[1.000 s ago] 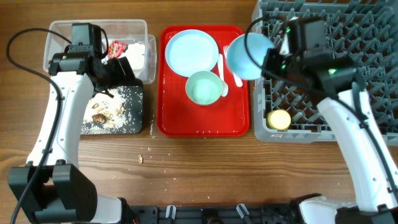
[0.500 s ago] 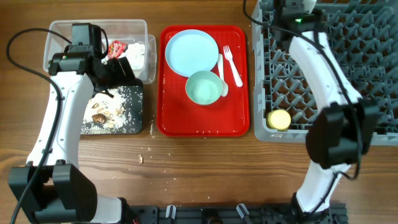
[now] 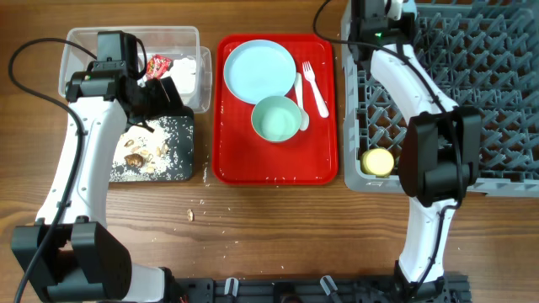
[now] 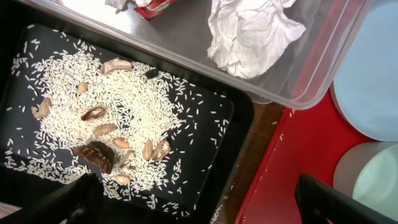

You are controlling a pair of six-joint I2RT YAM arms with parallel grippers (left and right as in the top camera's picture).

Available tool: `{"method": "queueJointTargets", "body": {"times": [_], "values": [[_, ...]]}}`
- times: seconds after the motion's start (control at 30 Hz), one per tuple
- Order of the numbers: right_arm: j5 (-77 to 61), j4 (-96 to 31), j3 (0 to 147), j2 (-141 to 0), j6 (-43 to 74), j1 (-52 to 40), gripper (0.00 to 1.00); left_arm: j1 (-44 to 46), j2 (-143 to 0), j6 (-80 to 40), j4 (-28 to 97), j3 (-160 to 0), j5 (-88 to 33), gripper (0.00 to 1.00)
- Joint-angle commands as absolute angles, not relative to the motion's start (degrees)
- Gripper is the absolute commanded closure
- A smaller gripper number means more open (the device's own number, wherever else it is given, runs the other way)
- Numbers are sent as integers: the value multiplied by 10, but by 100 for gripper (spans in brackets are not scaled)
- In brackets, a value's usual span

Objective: Sort waste into correct bins and load items into the dishwasher rack
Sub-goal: 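Place the light-blue bowl into the dish rack with the right gripper, then grasp the green bowl with the right gripper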

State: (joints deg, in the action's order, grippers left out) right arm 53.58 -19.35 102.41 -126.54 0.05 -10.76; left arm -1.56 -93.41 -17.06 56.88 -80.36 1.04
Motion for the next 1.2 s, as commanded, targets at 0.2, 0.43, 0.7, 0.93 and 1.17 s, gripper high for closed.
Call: {"method": "queueJointTargets", "body": {"times": [0.2, 0.43, 0.7, 0.93, 1.17], "values": [[460, -299, 1030, -1271, -14, -132, 66, -18, -929, -170, 568, -810, 14, 0], [428, -362, 1031, -1240, 4, -155, 43, -18, -929, -170, 568, -810, 14, 0], [223, -462, 1031, -1144, 41, -156, 27, -18, -929, -170, 568, -810, 14, 0], [-172, -530, 981, -1141, 111, -171, 30, -18, -929, -170, 568, -810, 14, 0], [-173, -490, 914, -1178, 106, -225, 31, -18, -929, -170, 568, -810, 14, 0]]}}
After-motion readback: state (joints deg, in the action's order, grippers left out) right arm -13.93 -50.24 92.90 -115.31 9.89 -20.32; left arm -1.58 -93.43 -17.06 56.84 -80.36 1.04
